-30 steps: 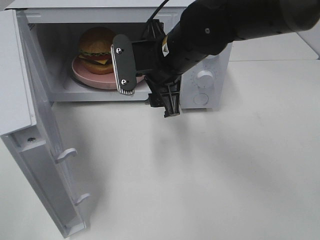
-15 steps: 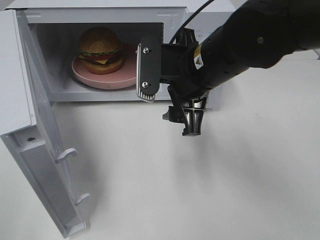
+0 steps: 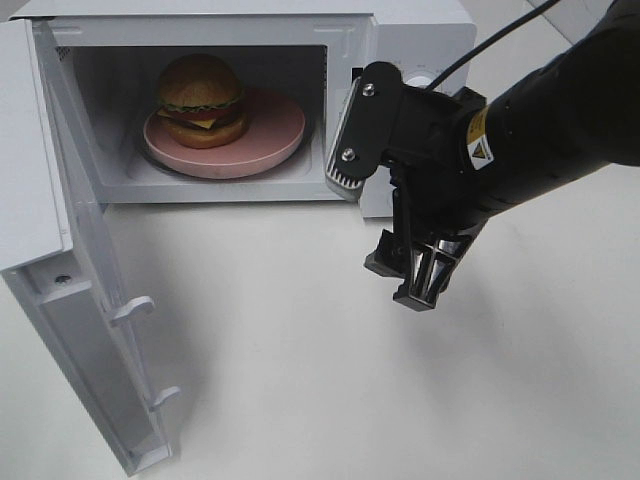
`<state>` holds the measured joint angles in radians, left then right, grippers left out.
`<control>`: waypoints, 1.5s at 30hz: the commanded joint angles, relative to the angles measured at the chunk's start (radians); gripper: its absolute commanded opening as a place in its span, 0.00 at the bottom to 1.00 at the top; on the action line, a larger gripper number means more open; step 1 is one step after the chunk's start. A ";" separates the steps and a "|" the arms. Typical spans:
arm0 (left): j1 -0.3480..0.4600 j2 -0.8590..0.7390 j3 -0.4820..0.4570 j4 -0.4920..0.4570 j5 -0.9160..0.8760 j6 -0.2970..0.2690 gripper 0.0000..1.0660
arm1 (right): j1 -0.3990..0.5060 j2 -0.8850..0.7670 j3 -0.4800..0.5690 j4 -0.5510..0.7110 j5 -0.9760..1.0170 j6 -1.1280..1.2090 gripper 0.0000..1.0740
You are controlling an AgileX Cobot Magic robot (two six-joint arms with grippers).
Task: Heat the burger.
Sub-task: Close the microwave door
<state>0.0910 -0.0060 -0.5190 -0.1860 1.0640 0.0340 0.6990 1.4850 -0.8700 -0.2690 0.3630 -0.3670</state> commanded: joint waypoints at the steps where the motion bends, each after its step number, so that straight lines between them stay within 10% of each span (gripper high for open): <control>1: 0.002 -0.001 0.003 -0.004 -0.003 0.001 0.94 | 0.002 -0.052 0.005 0.002 0.103 0.201 0.71; 35: 0.002 -0.001 0.003 -0.004 -0.003 0.001 0.94 | -0.006 -0.359 0.173 -0.002 0.461 0.515 0.71; 45: 0.002 -0.001 0.003 -0.004 -0.003 0.001 0.94 | -0.206 -0.453 0.285 0.035 0.466 0.569 0.71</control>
<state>0.0910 -0.0060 -0.5190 -0.1860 1.0640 0.0340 0.5450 1.0610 -0.6100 -0.2600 0.8260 0.1870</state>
